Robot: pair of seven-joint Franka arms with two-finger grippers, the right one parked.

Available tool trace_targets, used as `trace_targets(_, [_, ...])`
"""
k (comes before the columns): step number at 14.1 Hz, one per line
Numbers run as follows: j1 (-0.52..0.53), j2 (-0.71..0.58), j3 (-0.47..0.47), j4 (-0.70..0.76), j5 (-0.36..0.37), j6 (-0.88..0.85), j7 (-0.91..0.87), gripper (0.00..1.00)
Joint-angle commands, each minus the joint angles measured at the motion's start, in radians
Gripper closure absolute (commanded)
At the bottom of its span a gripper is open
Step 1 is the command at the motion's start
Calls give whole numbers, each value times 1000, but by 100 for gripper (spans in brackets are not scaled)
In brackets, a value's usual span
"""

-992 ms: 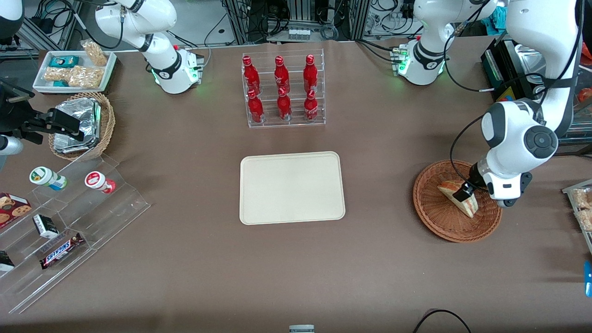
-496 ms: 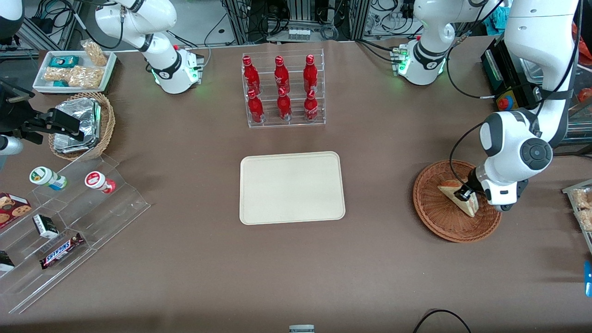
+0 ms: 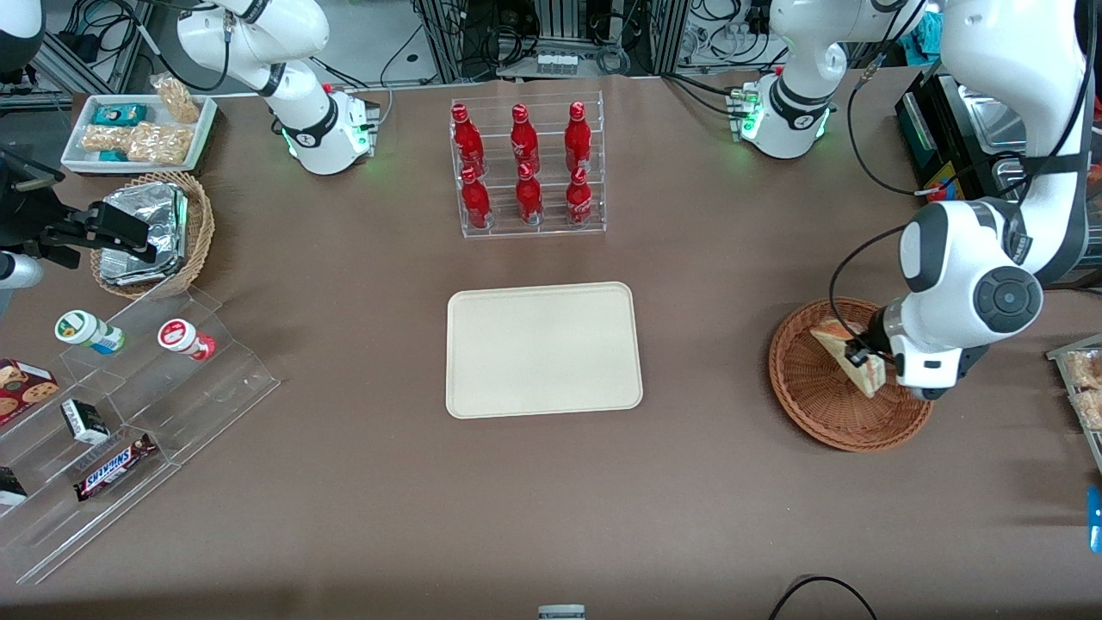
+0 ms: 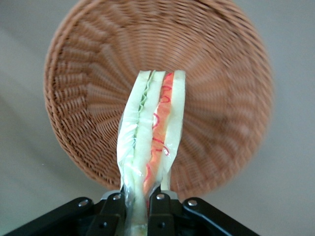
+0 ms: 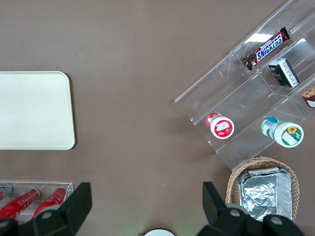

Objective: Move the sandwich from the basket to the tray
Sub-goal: 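Carry the sandwich with the left gripper over the cream tray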

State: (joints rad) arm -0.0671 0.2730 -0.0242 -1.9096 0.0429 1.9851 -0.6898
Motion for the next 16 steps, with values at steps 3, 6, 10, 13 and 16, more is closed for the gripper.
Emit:
trace_targets(3, [-143,9,-81,35,3,-13,194,97])
trace_targets(6, [-273,53,-102,75,-56,69,141,100])
trace_targets(10, [-460,211,-100,266,-47,81,-70,100])
trace_targets(13, [-562,339,-100,421,-47,78,-181,100])
trace_targets(16, [-629,454,-99,558,-47,77,-264,100])
